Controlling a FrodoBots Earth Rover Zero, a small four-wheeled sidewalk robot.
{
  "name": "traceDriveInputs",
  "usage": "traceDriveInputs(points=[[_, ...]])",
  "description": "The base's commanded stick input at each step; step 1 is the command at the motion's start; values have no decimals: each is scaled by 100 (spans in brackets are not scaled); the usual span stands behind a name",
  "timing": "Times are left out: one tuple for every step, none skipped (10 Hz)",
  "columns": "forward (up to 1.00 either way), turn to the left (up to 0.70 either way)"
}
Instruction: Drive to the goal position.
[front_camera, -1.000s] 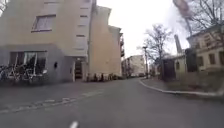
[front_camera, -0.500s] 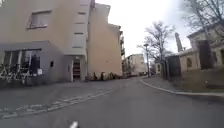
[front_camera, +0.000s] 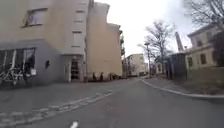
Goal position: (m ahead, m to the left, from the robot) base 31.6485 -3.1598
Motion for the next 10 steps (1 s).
traceDriveInputs(points=[[100,0],[100,0],[100,0],[100,0],[100,0],[100,0],[100,0],[100,0],[100,0],[100,0]])
